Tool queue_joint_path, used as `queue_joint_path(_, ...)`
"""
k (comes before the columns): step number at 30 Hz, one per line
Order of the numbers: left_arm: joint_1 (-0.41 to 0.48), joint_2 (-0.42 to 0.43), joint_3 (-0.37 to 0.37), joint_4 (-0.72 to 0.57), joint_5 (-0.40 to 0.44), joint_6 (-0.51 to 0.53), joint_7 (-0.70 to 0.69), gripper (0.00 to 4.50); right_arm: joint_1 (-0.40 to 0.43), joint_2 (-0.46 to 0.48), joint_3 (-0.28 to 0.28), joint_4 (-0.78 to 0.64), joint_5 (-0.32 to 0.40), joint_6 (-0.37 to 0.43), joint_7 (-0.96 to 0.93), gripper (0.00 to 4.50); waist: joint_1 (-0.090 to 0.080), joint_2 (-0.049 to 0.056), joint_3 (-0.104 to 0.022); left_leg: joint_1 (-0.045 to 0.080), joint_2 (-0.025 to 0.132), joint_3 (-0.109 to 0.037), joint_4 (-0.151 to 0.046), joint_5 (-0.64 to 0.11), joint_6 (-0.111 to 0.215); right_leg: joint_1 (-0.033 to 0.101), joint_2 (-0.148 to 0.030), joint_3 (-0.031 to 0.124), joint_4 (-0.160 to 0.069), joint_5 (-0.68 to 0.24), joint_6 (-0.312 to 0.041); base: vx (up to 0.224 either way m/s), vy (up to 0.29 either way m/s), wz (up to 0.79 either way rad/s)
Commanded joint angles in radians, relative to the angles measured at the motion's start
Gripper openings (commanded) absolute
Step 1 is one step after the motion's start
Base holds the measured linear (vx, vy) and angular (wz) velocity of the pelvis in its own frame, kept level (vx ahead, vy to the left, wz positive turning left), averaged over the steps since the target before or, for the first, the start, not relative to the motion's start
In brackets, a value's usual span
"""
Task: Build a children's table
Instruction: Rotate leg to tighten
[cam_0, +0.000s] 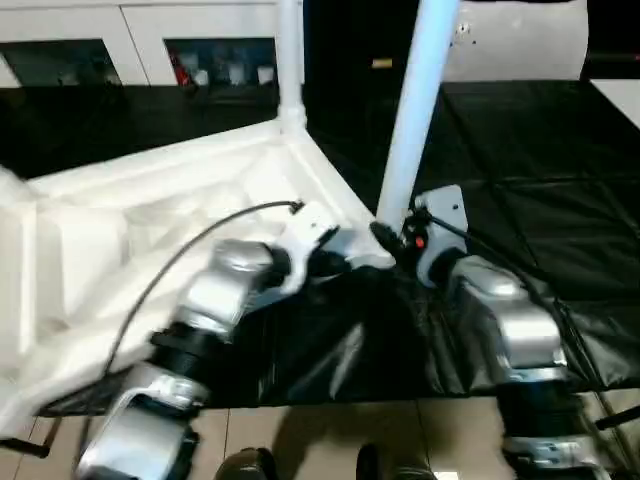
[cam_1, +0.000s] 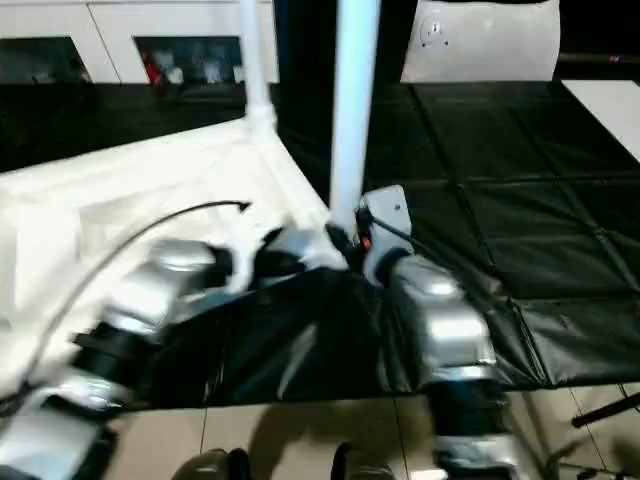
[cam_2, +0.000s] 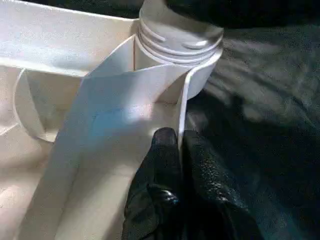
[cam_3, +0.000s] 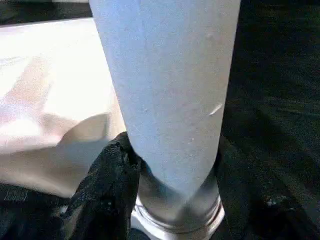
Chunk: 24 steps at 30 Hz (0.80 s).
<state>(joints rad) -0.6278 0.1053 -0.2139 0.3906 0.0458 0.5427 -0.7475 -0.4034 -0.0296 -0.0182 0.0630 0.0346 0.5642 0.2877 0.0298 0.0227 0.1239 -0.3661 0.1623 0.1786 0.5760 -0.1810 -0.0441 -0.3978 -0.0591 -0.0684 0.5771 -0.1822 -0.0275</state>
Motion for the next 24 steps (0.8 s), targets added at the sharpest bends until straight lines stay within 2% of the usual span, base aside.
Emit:
queue_joint_path(1,-0.037,-0.066,-0.025,-0.016,-0.009,-0.024,0.073,0.00,0.039,0.089,0.139,0.039,0.056,0.049,0.066,2.50,0.000,-0.002,-0.055,0.014,0.066,-0.036,-0.082,-0.266,0.031,0.031,-0.097,0.061,-0.089,-0.393,-0.152,0.000,0.000,0.00)
queue_joint_path(2,-0.030,-0.053,-0.034,-0.030,-0.007,-0.030,0.056,0.00,0.046,0.080,0.128,0.032,0.053,0.039,0.066,2.50,0.001,-0.002,-0.057,0.013,0.066,-0.036,-0.081,-0.260,0.032,0.033,-0.097,0.061,-0.087,-0.377,-0.155,0.000,0.000,0.00)
queue_joint_path(3,-0.020,-0.033,-0.044,-0.042,-0.004,-0.046,0.031,0.00,0.052,0.065,0.112,0.024,0.058,0.022,0.079,2.63,0.004,0.006,-0.058,0.013,0.067,-0.034,-0.081,-0.250,0.034,0.034,-0.097,0.063,-0.084,-0.344,-0.163,0.000,0.000,0.00)
queue_joint_path(5,-0.014,-0.019,-0.051,-0.050,-0.002,-0.057,0.015,0.00,0.056,0.056,0.100,0.019,0.062,0.010,0.088,2.74,0.003,0.001,-0.059,0.010,0.067,-0.032,-0.080,-0.236,0.042,0.037,-0.097,0.064,-0.081,-0.305,-0.173,0.000,0.000,0.00)
queue_joint_path(7,-0.008,-0.009,-0.053,-0.058,-0.001,-0.057,0.004,0.00,0.058,0.045,0.094,0.015,0.066,0.003,0.096,3.03,0.003,0.001,-0.061,0.009,0.067,-0.031,-0.079,-0.213,0.049,0.039,-0.097,0.064,-0.077,-0.275,-0.187,0.000,0.000,0.00)
queue_joint_path(8,0.009,0.021,-0.061,-0.075,-0.003,-0.076,-0.039,0.00,0.064,0.007,0.082,0.002,0.077,-0.018,0.135,3.09,0.004,0.003,-0.062,0.009,0.066,-0.030,-0.078,-0.204,0.054,0.041,-0.097,0.063,-0.076,-0.261,-0.193,0.000,0.000,0.00)
queue_joint_path(9,0.009,0.021,-0.061,-0.075,-0.003,-0.076,-0.039,0.00,0.064,0.007,0.082,0.002,0.077,-0.018,0.135,3.12,0.005,0.003,-0.063,0.006,0.066,-0.029,-0.076,-0.199,0.062,0.045,-0.098,0.063,-0.076,-0.248,-0.196,0.000,0.000,0.00)
queue_joint_path(10,0.034,0.083,-0.074,-0.094,-0.003,-0.109,-0.112,0.00,0.071,-0.088,0.076,-0.014,0.085,-0.062,0.234,3.23,0.008,-0.004,-0.069,0.004,0.066,-0.030,-0.073,-0.167,0.069,0.052,-0.099,0.061,-0.073,-0.219,-0.194,0.000,0.000,0.00)
queue_joint_path(12,0.041,0.104,-0.079,-0.097,-0.004,-0.122,-0.135,0.00,0.073,-0.121,0.073,-0.017,0.086,-0.076,0.267,3.49,0.008,0.003,-0.072,0.002,0.067,-0.028,-0.068,-0.120,0.092,0.052,-0.097,0.062,-0.061,-0.140,-0.215,0.000,0.000,0.00)
queue_joint_path(13,0.041,0.104,-0.079,-0.097,-0.004,-0.122,-0.135,0.00,0.073,-0.121,0.073,-0.017,0.086,-0.076,0.267,3.49,0.005,0.001,-0.074,0.000,0.066,-0.026,-0.066,-0.100,0.102,0.053,-0.094,0.062,-0.056,-0.102,-0.227,0.000,0.000,0.00)
queue_joint_path(14,0.051,0.130,-0.085,-0.098,-0.011,-0.140,-0.170,0.00,0.073,-0.161,0.071,-0.018,0.096,-0.095,0.325,3.54,0.004,0.000,-0.077,-0.004,0.066,-0.026,-0.063,-0.063,0.119,0.056,-0.095,0.060,-0.048,-0.038,-0.250,0.000,0.000,0.00)
queue_joint_path(15,0.051,0.130,-0.085,-0.098,-0.011,-0.140,-0.170,0.00,0.073,-0.161,0.071,-0.018,0.096,-0.095,0.325,3.67,0.008,0.000,-0.079,-0.003,0.064,-0.028,-0.061,-0.054,0.123,0.058,-0.094,0.058,-0.046,-0.020,-0.251,0.000,0.000,0.00)
queue_joint_path(16,0.058,0.158,-0.092,-0.097,-0.017,-0.174,-0.212,0.00,0.068,-0.202,0.070,-0.013,0.101,-0.120,0.380,3.67,0.009,0.001,-0.078,-0.001,0.066,-0.025,-0.058,-0.053,0.145,0.056,-0.096,0.058,-0.047,-0.004,-0.269,0.000,0.000,0.00)
queue_joint_path(17,0.063,0.181,-0.097,-0.096,-0.025,-0.195,-0.249,0.00,0.066,-0.236,0.073,-0.009,0.108,-0.141,0.436,3.67,0.008,-0.002,-0.079,-0.002,0.065,-0.023,-0.057,-0.052,0.148,0.059,-0.095,0.058,-0.045,-0.003,-0.271,0.000,0.000,0.00)
queue_joint_path(20,0.068,0.249,-0.112,-0.083,-0.039,-0.264,-0.361,0.00,0.058,-0.318,0.081,-0.003,0.147,-0.192,0.600,3.67,0.011,0.002,-0.075,0.001,0.070,-0.024,-0.059,-0.087,0.150,0.055,-0.095,0.055,-0.050,-0.059,-0.271,0.000,0.000,0.00)
queue_joint_path(21,0.069,0.273,-0.120,-0.081,-0.051,-0.296,-0.417,0.00,0.054,-0.349,0.092,0.003,0.168,-0.210,0.668,3.67,0.012,-0.002,-0.078,0.003,0.071,-0.024,-0.058,-0.100,0.149,0.057,-0.096,0.055,-0.050,-0.085,-0.267,0.000,0.000,0.00)
queue_joint_path(24,0.073,0.300,-0.127,-0.091,-0.080,-0.315,-0.498,0.00,0.051,-0.385,0.108,0.008,0.194,-0.219,0.757,3.67,0.018,0.002,-0.075,0.010,0.076,-0.021,-0.060,-0.105,0.140,0.050,-0.092,0.056,-0.051,-0.105,-0.271,0.000,0.000,0.00)
